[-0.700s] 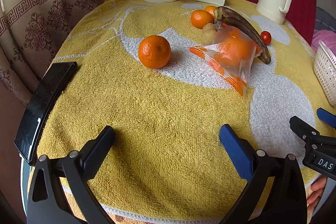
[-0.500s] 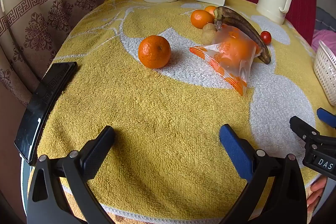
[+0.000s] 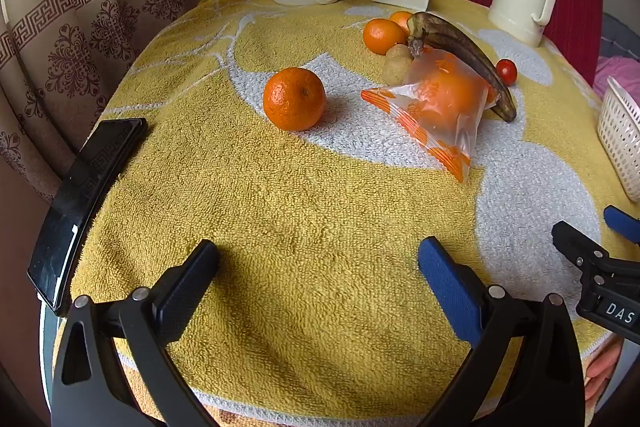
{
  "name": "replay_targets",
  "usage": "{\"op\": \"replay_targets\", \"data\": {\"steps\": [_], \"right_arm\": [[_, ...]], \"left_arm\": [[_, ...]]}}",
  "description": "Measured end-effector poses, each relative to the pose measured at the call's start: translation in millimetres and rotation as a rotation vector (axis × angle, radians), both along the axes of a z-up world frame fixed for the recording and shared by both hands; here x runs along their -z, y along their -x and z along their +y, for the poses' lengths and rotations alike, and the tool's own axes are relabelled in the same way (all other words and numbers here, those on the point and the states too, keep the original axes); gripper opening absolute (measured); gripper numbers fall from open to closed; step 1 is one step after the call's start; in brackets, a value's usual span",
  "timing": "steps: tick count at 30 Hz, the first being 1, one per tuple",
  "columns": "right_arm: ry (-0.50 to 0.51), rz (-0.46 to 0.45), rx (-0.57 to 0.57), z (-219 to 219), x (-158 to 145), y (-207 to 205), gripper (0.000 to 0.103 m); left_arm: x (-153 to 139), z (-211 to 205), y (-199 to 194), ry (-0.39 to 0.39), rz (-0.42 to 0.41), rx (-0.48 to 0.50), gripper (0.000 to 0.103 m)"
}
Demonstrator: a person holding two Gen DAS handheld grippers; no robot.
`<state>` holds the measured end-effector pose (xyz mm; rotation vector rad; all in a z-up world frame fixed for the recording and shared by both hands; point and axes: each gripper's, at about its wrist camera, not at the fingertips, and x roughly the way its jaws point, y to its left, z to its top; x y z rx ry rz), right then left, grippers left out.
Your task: Organize fruits
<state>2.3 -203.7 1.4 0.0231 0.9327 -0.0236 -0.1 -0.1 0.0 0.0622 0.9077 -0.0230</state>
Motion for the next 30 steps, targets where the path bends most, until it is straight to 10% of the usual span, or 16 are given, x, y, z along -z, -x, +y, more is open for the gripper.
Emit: {"op": "replay_targets", "data": {"steps": [30], "right_arm": [[-0.008, -0.009, 0.004, -1.4, -0.3, 1.5, 0.100]], "left_arm": [[0.6, -0.7, 0.4, -0.006, -0.006, -0.009, 0.098]]}}
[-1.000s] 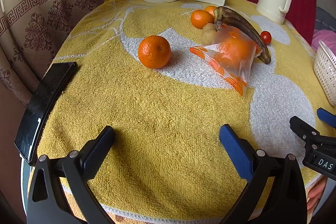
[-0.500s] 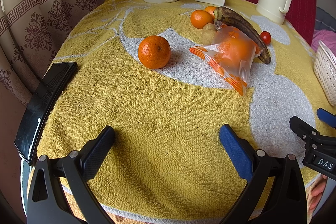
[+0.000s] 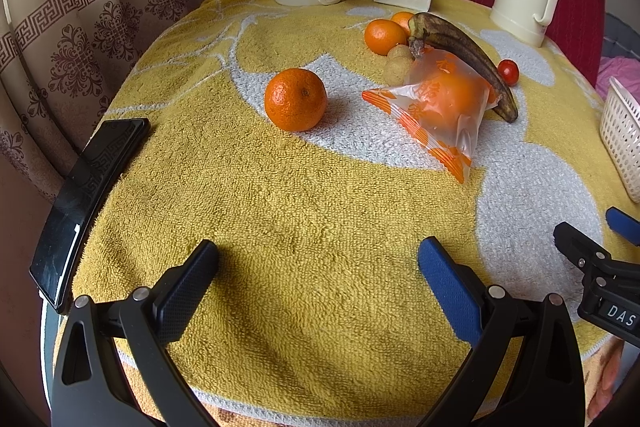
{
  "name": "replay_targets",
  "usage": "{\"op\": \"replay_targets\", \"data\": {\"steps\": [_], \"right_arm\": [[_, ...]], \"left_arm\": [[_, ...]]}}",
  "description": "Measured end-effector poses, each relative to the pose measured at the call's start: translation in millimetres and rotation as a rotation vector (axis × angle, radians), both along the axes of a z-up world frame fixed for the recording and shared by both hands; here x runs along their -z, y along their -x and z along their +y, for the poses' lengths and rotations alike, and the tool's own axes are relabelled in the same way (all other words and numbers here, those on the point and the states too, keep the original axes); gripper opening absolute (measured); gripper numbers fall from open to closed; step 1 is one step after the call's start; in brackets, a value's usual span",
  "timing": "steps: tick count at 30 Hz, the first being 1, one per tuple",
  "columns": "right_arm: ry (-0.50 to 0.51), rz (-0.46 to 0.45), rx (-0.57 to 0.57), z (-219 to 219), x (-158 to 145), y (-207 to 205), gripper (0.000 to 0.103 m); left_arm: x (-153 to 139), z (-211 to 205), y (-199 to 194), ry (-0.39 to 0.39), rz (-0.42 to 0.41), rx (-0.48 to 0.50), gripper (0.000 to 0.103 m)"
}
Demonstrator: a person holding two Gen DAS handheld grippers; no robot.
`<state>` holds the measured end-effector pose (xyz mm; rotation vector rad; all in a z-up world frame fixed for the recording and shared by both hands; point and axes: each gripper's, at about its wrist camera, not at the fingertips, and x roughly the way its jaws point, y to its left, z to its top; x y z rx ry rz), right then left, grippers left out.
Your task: Organize fruits
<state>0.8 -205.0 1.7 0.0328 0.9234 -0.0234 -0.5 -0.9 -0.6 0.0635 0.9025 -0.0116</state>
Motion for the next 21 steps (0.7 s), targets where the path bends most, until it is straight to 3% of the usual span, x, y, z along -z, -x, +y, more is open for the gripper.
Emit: {"op": "replay_targets", "data": {"steps": [12, 21], "right_arm": [[-0.069, -0.038, -0.014, -6, -6, 8, 0.101], [-0.150, -0.117, -0.064, -4, -20, 21, 0.101]], "left_arm": [[1, -2, 0, -0.006, -0.004, -0.005, 0.098], [0, 0, -2, 0.012, 0.006, -0.006, 0.098]]}}
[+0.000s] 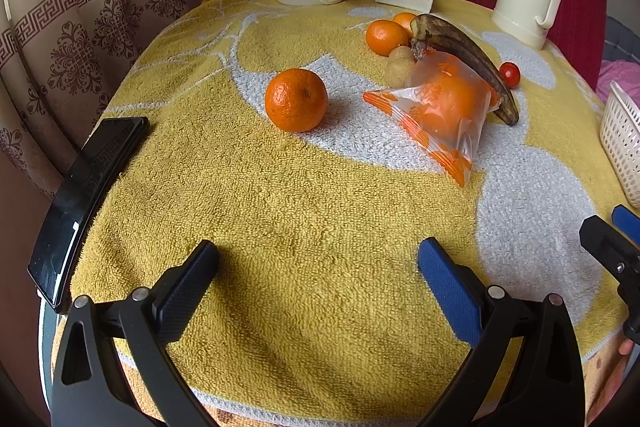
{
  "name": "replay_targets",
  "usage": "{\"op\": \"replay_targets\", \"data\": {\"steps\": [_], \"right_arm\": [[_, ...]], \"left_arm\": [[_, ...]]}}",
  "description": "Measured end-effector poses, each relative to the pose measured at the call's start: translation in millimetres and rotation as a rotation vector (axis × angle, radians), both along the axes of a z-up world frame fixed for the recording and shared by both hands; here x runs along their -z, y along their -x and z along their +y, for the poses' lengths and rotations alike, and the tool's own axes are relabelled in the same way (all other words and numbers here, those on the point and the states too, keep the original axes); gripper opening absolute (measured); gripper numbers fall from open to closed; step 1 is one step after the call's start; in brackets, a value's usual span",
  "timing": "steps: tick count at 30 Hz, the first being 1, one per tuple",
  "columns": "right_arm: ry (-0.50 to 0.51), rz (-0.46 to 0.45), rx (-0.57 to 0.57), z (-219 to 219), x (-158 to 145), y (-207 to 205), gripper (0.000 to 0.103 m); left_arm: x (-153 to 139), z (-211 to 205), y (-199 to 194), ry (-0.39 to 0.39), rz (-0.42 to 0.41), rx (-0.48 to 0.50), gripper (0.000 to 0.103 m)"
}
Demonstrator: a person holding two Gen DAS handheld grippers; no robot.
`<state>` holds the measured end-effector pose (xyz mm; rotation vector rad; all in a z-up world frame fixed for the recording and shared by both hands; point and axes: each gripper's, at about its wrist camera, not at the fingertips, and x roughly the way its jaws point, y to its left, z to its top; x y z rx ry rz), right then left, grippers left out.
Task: Organize fruits
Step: 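Grasp the loose orange with the left tool while the right tool reaches toward the orange bag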
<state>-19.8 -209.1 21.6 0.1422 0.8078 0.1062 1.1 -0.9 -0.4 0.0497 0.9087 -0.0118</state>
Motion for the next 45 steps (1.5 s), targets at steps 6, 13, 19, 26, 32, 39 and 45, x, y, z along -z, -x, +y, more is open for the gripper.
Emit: {"op": "replay_targets", "data": {"steps": [6, 13, 19, 26, 32, 39, 45], "right_arm": [[-0.003, -0.046, -0.024, 3, -10, 3, 0.101], [0.000, -0.105, -0.047, 4, -24, 5, 0.101], [0.010, -0.133, -0.083, 13, -32, 0, 0.101], [-0.002, -0.118, -0.116, 20, -25, -6, 0.101], [-0.018, -0.121, -0.114, 15, -24, -8, 0.101], [-0.016, -0.106, -0.127, 18, -19, -13, 0.101], [0.002, -0.094, -0.147, 25, -17, -17, 0.101]], "left_arm": [[-3, 4, 1, 0.024, -0.004, 0.001, 0.098], [-14, 11, 3, 0.061, -0.047, 0.010, 0.098], [-28, 28, -7, 0.129, -0.083, 0.015, 0.098], [-37, 28, -34, 0.136, -0.115, 0.070, 0.098], [-28, 24, -59, 0.131, -0.087, 0.102, 0.076], [-19, 25, -78, 0.152, -0.068, 0.114, 0.056], [-14, 31, -81, 0.171, -0.069, 0.091, 0.039]]}}
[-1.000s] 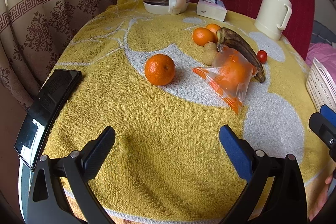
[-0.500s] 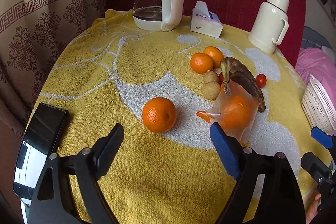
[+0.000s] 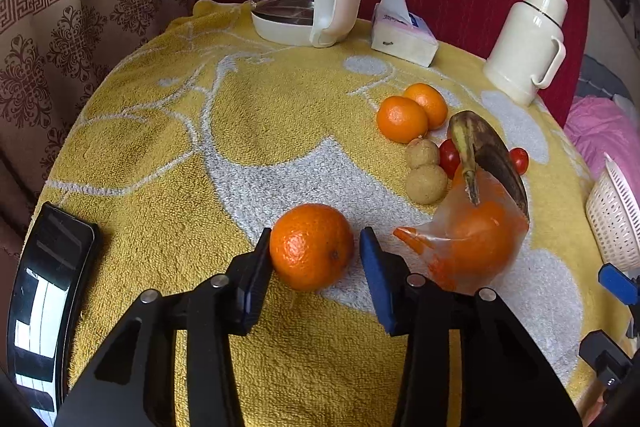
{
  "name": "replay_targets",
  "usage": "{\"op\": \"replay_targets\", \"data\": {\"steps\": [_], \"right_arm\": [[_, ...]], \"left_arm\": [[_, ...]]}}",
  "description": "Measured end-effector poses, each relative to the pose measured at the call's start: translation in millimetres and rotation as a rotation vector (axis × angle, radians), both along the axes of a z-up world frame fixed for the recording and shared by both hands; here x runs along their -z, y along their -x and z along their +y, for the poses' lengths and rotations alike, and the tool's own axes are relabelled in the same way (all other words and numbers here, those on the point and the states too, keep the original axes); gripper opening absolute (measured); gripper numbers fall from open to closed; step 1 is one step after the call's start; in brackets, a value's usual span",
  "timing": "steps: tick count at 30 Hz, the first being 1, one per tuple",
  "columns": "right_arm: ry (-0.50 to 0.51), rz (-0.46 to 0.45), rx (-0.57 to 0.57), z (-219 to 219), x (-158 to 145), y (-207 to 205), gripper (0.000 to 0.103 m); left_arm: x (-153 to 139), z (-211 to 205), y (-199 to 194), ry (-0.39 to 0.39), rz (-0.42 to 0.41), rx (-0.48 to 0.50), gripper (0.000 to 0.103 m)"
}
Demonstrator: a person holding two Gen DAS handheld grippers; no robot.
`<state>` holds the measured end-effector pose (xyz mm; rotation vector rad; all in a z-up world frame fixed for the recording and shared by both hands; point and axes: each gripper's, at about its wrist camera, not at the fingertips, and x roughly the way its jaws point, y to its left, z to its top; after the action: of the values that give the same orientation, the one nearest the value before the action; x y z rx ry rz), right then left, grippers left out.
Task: Organize fruits
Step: 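Grasp the loose orange with the left tool while the right tool reaches toward the orange bag, then grasp the clear bag of oranges with the right tool and lift it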
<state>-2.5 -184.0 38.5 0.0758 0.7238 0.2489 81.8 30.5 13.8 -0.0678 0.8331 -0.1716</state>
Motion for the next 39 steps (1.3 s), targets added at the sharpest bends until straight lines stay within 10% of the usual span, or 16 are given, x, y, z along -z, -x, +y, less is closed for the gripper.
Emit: {"op": "replay_targets", "data": {"steps": [39], "right_arm": [[0.082, 0.103, -0.240, 82, 22, -107, 0.101]], "left_arm": [[-22, 34, 13, 0.108, -0.092, -0.100, 0.038]]}}
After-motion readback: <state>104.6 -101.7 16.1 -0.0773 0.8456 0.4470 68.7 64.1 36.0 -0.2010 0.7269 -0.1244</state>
